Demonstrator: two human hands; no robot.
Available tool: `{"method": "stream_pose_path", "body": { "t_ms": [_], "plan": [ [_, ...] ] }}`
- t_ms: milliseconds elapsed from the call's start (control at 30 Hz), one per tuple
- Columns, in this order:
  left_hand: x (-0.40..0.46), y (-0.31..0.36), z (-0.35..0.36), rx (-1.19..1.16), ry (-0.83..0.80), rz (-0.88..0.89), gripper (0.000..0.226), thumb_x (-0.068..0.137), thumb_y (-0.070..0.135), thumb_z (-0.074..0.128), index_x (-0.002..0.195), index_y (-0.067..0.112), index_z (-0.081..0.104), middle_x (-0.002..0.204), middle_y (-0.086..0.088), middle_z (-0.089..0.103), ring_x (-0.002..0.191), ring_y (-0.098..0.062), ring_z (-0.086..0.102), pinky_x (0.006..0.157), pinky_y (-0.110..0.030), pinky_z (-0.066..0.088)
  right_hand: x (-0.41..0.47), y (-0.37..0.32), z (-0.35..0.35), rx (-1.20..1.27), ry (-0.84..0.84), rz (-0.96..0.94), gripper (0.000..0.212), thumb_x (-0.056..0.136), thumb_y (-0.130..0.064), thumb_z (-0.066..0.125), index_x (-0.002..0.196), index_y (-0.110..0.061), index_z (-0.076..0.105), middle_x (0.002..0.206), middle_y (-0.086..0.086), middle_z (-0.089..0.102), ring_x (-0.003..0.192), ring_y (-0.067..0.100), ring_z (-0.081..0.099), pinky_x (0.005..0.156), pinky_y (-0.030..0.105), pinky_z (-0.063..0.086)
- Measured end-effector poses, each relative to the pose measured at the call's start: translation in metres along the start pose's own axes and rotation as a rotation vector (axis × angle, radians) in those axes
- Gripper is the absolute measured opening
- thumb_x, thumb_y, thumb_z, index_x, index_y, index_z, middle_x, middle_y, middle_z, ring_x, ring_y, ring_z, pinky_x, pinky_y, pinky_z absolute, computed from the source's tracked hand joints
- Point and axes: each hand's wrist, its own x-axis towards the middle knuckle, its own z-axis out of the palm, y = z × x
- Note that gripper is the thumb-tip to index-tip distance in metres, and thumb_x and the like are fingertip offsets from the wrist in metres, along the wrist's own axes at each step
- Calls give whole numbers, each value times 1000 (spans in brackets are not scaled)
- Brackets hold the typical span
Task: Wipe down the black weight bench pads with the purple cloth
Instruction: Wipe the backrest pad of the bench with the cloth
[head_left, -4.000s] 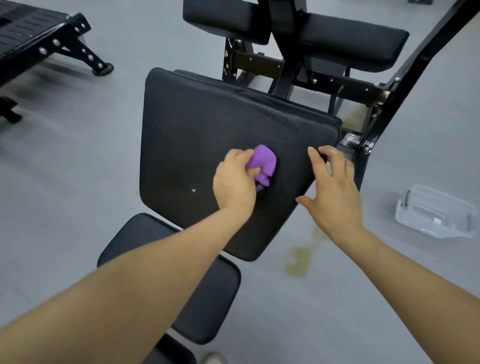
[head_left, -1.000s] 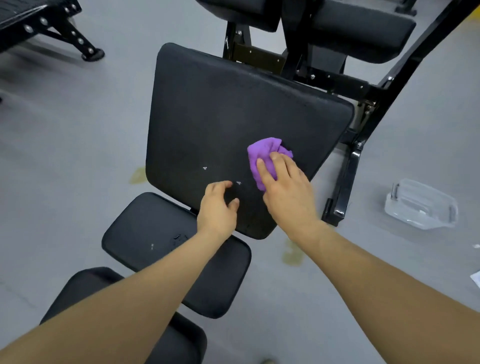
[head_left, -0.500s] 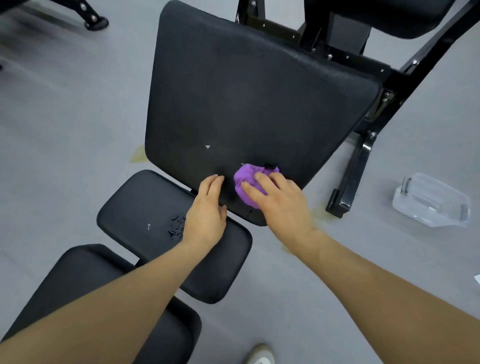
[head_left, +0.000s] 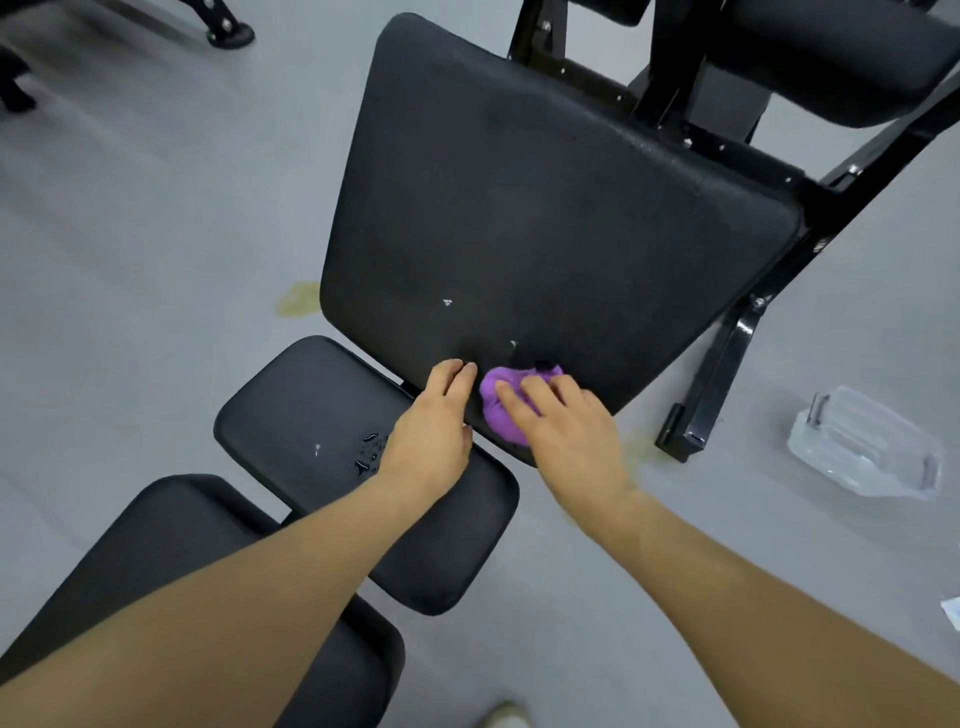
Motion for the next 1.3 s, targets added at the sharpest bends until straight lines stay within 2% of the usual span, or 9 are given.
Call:
{"method": "stream_pose_path", "body": {
  "t_ms": [100,300,433,600,767,867,967,1100,1300],
  "plan": [
    [1,1,-2,-7,-13,-8,64,86,7,52,144,16,27,148,5,20,102,-21,57,78,-30,48,21,23,-13,-38,24,-65,49,57,-6,64,105,-14,71,91,6,67,74,30,61,55,27,47],
    [3,-7,-1,26,-55,10,67,87,11,54,146,20,23,146,8,16,98,-20,58,75,-32,51,97,52,-24,-35,182,274,50,72,3,61,121,-9,61,111,18,60,89,41,55,64,40,48],
    [3,-10,-2,24,-86,20,70,85,13,57,146,20,23,147,8,14,103,-22,58,79,-39,53,54,17,2,-33,163,148,48,73,-5,44,117,-9,65,99,14,63,78,32,54,58,32,47],
    [5,-9,-7,20,-131,9,72,85,13,57,147,22,21,149,6,13,99,-23,59,78,-36,52,53,24,-14,-22,14,-49,52,50,-4,77,101,-9,72,92,13,66,73,32,61,52,28,48],
    [6,-12,-9,4,-170,7,70,88,12,55,148,22,19,148,8,10,102,-21,57,83,-38,52,115,49,-28,9,117,189,51,69,2,70,119,-8,63,109,19,58,88,37,55,57,35,44],
    [6,-13,-10,-2,-175,8,69,88,11,54,147,21,20,148,8,11,99,-21,57,81,-39,52,90,29,-8,21,109,133,54,68,3,66,121,-7,61,114,18,59,93,35,48,64,36,49],
    [5,-12,-13,-11,-172,33,66,86,12,53,144,23,24,148,10,14,96,-23,58,77,-39,52,41,12,6,13,29,-69,56,64,-7,70,119,-5,62,113,18,61,91,30,44,68,35,52],
    [1,-15,-14,-35,-113,8,67,87,14,54,146,25,24,149,10,18,111,-19,53,85,-35,50,29,14,0,-20,-131,-103,68,66,-38,77,123,-5,60,117,18,61,99,32,59,81,35,52],
    [12,-40,-26,-65,137,-119,67,86,12,56,145,18,26,150,6,22,126,-20,43,96,-32,44,80,16,4,4,74,-152,49,62,2,69,111,-4,66,109,19,63,103,33,52,77,38,51]
  ]
}}
